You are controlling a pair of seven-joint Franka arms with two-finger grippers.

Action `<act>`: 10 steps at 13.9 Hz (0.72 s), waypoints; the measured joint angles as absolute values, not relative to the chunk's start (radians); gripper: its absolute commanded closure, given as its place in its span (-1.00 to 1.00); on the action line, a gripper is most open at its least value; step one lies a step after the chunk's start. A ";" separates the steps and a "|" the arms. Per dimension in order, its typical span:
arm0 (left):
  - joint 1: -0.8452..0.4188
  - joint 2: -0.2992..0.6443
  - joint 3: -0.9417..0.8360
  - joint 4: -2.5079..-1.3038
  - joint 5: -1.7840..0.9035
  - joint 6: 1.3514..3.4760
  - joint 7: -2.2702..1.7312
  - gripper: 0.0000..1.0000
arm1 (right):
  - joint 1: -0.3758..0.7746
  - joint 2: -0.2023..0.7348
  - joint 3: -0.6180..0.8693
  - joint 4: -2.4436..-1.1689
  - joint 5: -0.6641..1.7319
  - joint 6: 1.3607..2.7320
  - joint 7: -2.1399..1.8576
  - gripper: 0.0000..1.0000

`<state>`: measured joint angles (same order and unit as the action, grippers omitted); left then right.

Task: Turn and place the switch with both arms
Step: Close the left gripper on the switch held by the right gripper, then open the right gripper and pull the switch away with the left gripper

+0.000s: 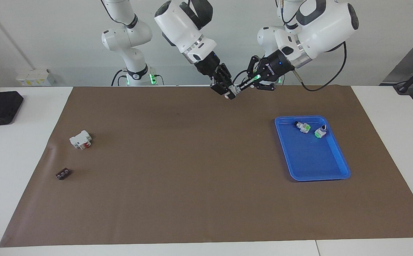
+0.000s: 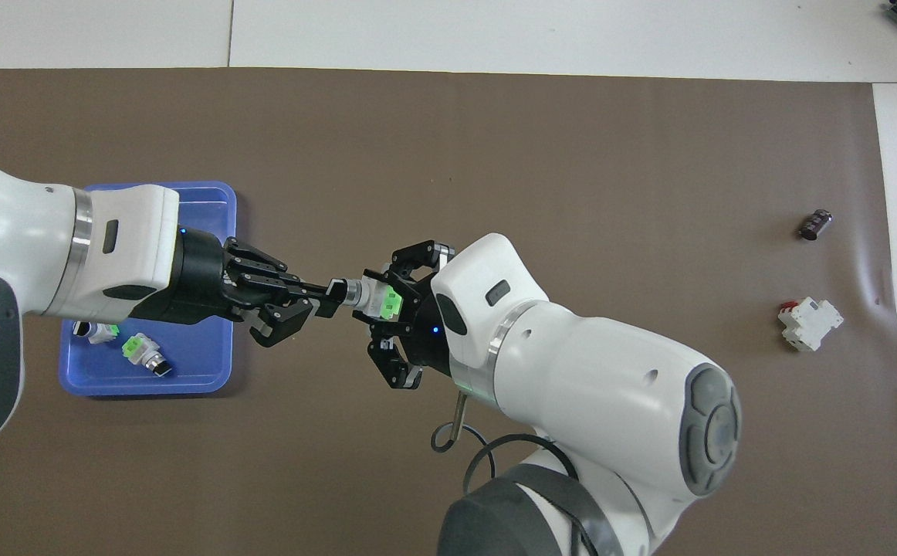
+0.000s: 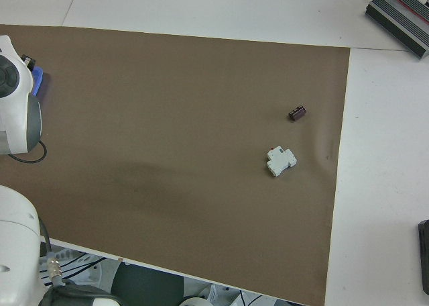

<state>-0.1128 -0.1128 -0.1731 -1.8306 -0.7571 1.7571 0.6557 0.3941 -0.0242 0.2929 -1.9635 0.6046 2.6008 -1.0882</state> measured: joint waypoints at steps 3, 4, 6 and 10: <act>-0.114 -0.114 -0.173 -1.833 -0.757 1.759 0.643 1.00 | 0.394 -0.024 0.293 -1.964 0.604 2.601 -1.088 1.00; -0.114 -0.114 -0.173 -1.833 -0.757 1.761 0.631 1.00 | 0.394 -0.024 0.293 -1.964 0.604 2.601 -1.088 1.00; -0.115 -0.116 -0.173 -1.835 -0.757 1.765 0.621 1.00 | 0.394 -0.024 0.292 -1.964 0.604 2.601 -1.088 1.00; -0.116 -0.118 -0.173 -1.837 -0.757 1.768 0.615 1.00 | 0.393 -0.024 0.292 -1.964 0.604 2.601 -1.088 1.00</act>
<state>-0.1164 -0.1176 -0.1732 -1.8370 -0.7571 1.7683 0.6152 0.3935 -0.0241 0.2922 -1.9642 0.6036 2.6009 -1.0882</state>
